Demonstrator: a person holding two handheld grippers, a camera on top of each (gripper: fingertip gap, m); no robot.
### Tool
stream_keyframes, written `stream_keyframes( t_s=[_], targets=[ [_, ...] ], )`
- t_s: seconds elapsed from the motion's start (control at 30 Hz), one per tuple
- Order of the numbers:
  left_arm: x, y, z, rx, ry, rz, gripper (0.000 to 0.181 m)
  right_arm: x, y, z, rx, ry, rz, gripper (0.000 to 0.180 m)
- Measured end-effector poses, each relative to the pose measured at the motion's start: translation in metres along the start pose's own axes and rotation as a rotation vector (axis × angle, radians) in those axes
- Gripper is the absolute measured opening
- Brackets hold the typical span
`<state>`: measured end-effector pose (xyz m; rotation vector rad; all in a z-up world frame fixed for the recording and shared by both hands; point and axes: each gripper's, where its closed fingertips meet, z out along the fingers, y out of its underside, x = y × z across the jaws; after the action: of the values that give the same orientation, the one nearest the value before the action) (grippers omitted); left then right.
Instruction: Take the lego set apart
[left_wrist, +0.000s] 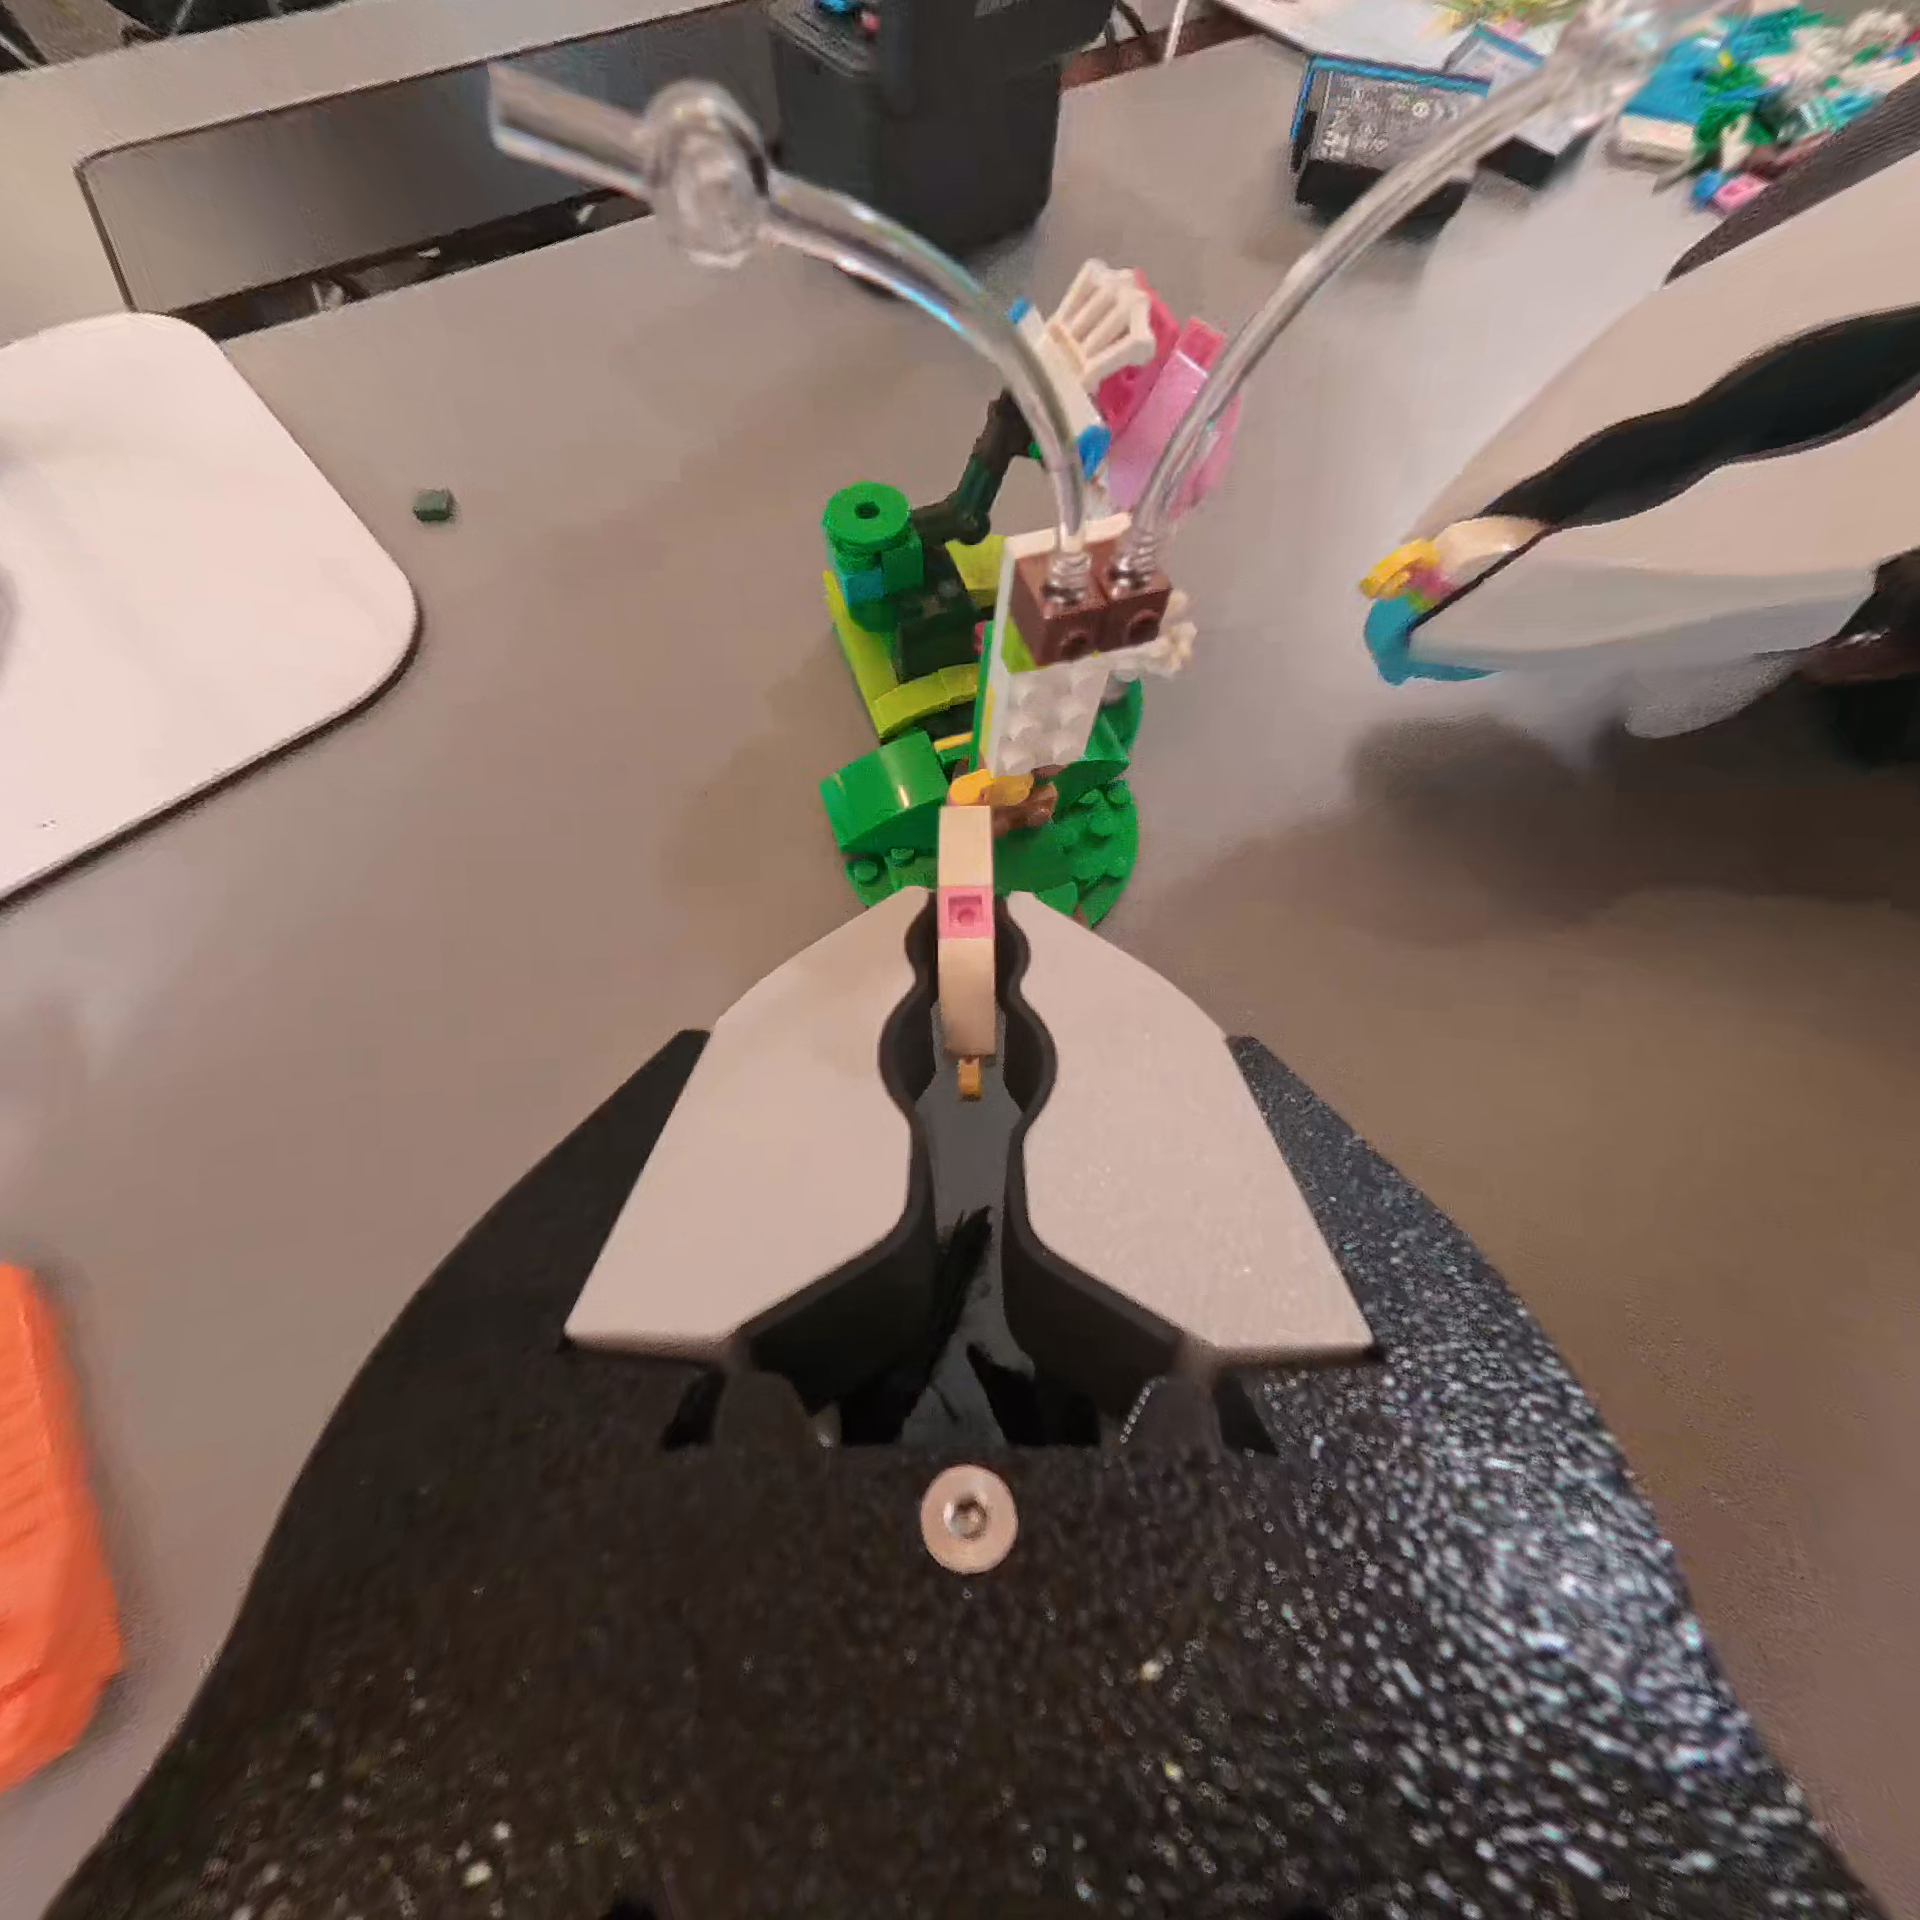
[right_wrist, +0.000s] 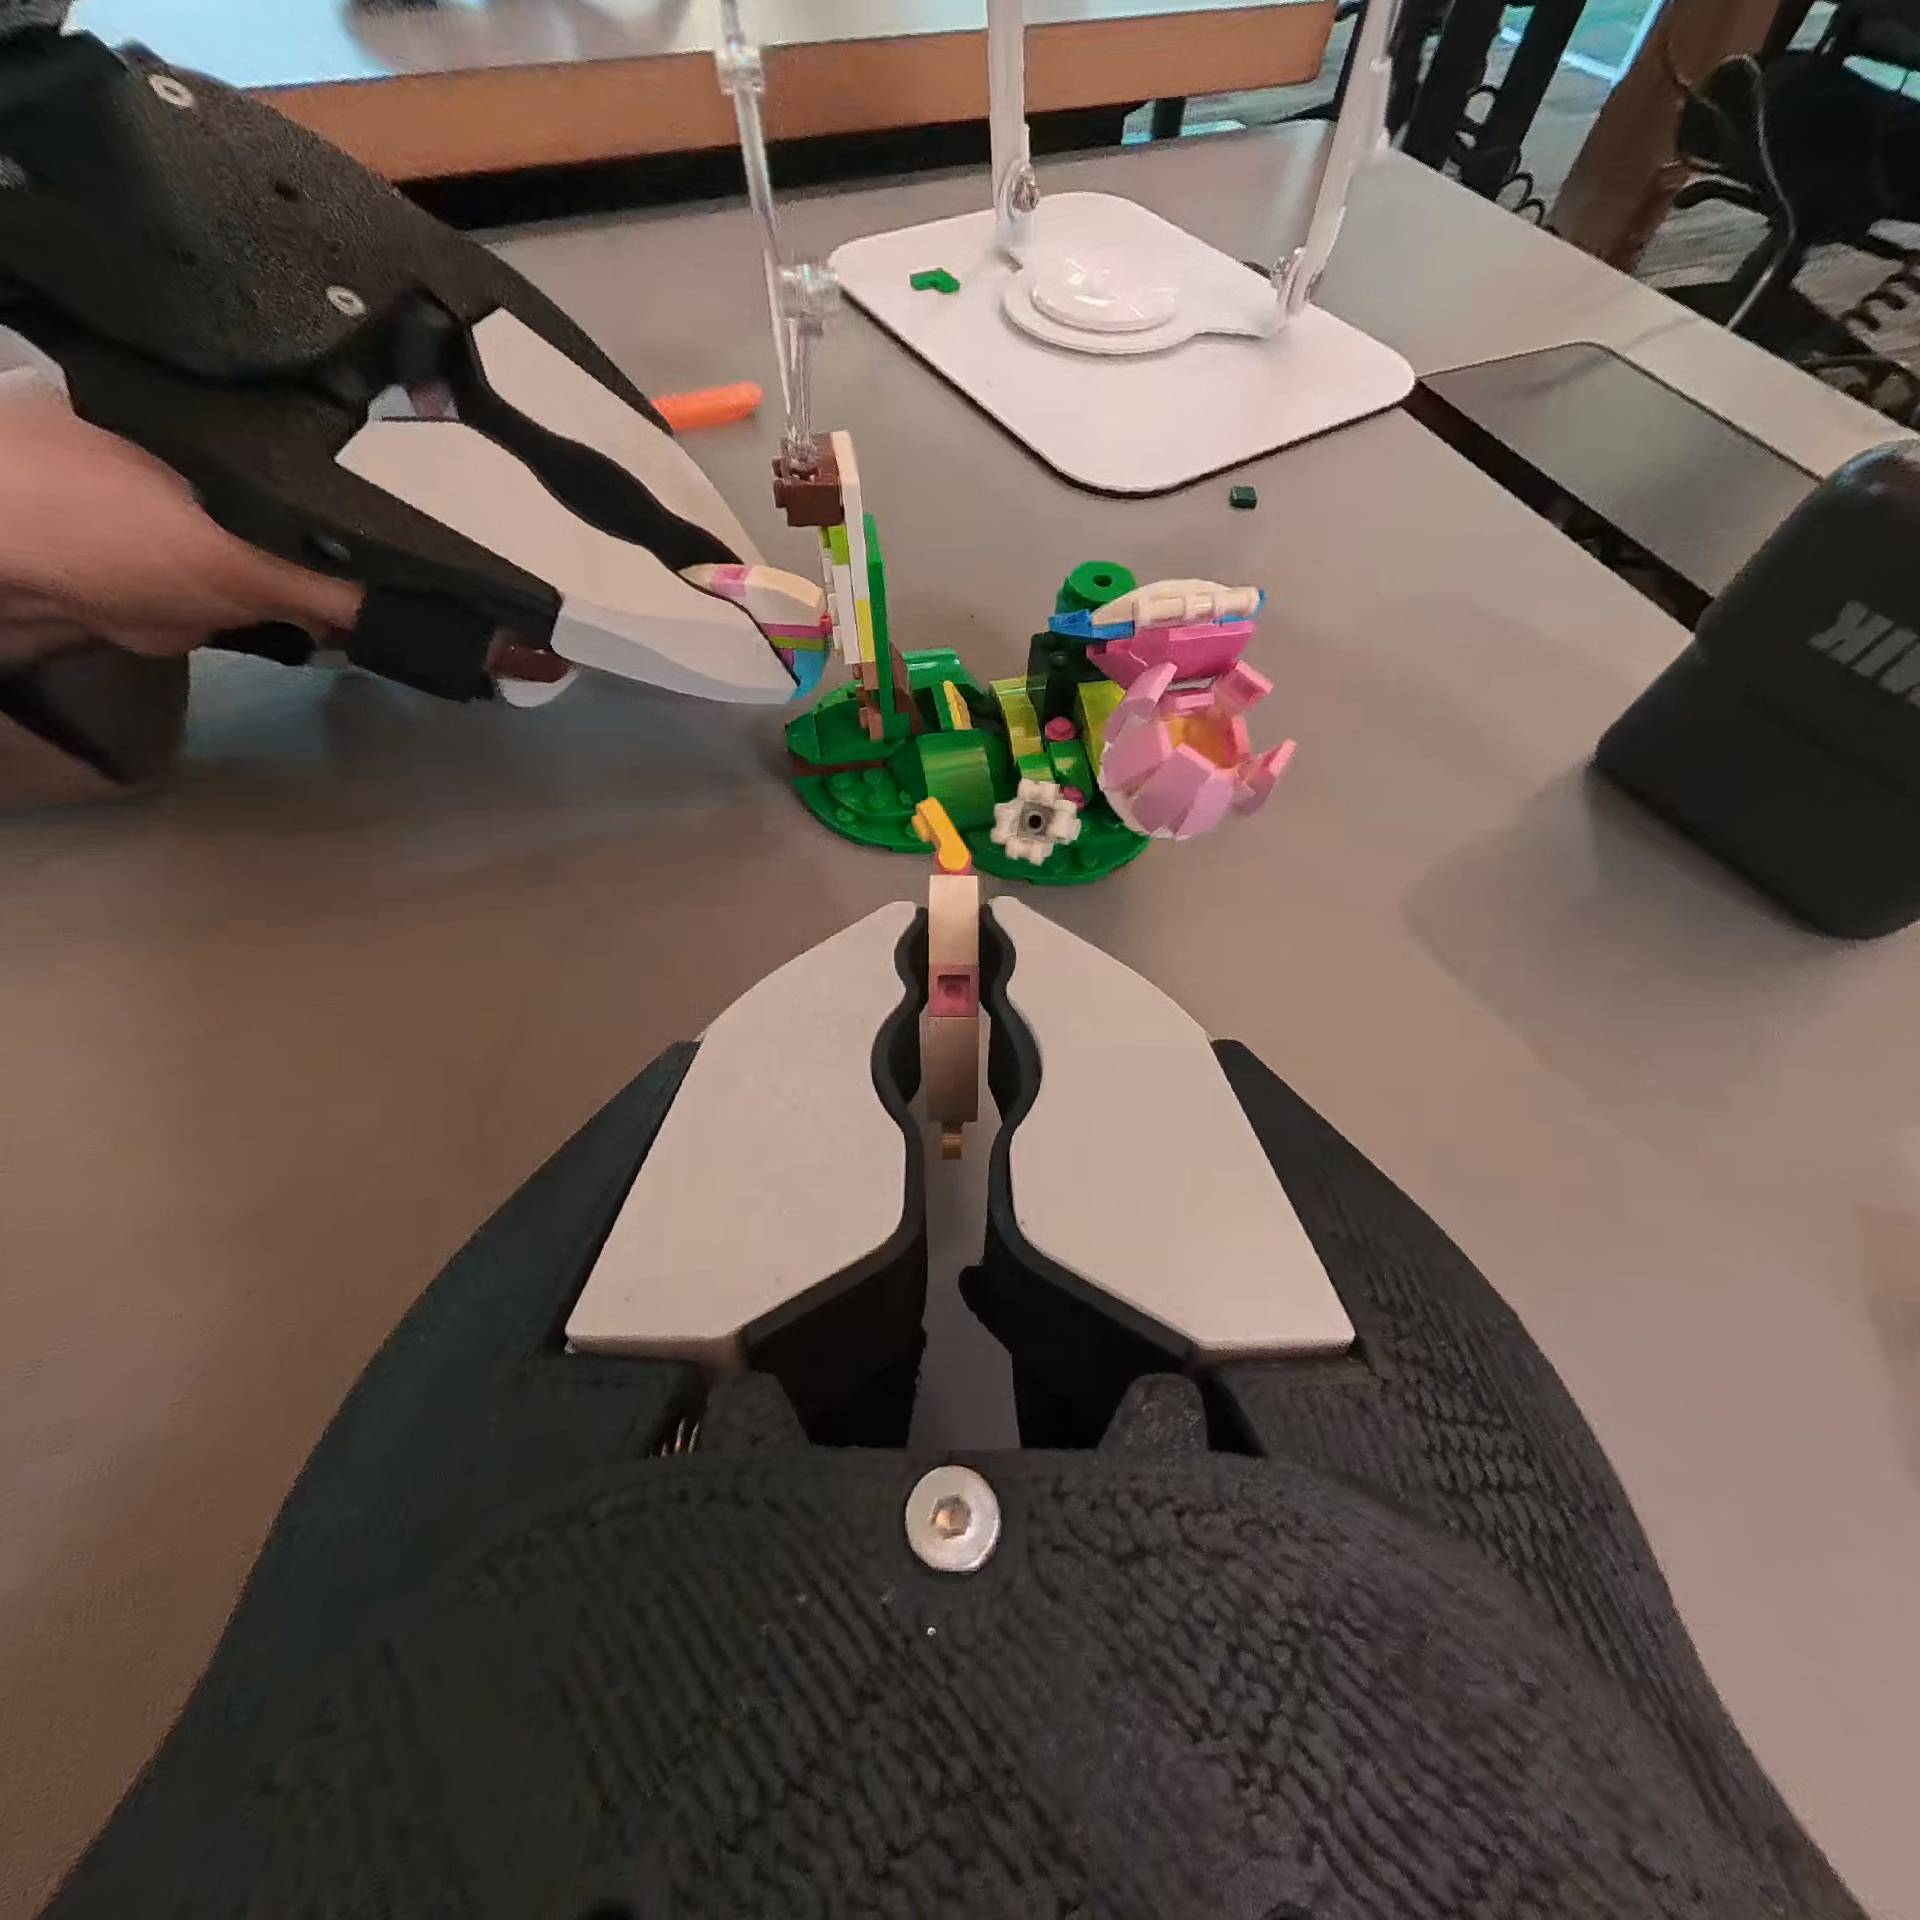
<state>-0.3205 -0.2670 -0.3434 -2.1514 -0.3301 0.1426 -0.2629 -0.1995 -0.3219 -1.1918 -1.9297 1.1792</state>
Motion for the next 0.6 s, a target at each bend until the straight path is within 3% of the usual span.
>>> stream_keyframes(
  t_s=[0.1,0.17,0.2,0.27,0.37,0.43,0.57,0.6],
  targets=[
    [0.000,0.002,-0.001,-0.014,-0.010,-0.030,0.016,-0.004,-0.003,0.000,0.013,-0.012,0.008,0.007],
    [-0.009,0.010,-0.004,-0.084,-0.094,0.030,0.062,-0.010,-0.008,-0.002,0.044,-0.032,0.008,0.007],
    [-0.011,0.010,-0.009,-0.094,-0.131,0.060,0.069,-0.013,-0.011,-0.005,0.061,-0.040,0.012,0.006],
    [-0.011,0.001,-0.025,-0.056,-0.199,0.115,0.064,-0.020,-0.018,-0.014,0.101,-0.065,0.038,0.006],
    [0.003,-0.033,-0.053,0.119,-0.292,0.308,0.019,-0.039,-0.029,-0.031,0.185,-0.163,0.150,0.006],
    [0.038,-0.046,-0.057,0.220,-0.222,0.451,0.000,-0.055,-0.033,-0.043,0.218,-0.243,0.204,0.006],
    [0.118,-0.048,-0.049,0.311,0.207,0.370,0.024,-0.076,-0.024,-0.059,0.177,-0.275,0.104,0.006],
    [0.127,-0.047,-0.050,0.319,0.284,0.342,0.018,-0.079,-0.022,-0.063,0.174,-0.273,0.081,0.006]
  ],
)
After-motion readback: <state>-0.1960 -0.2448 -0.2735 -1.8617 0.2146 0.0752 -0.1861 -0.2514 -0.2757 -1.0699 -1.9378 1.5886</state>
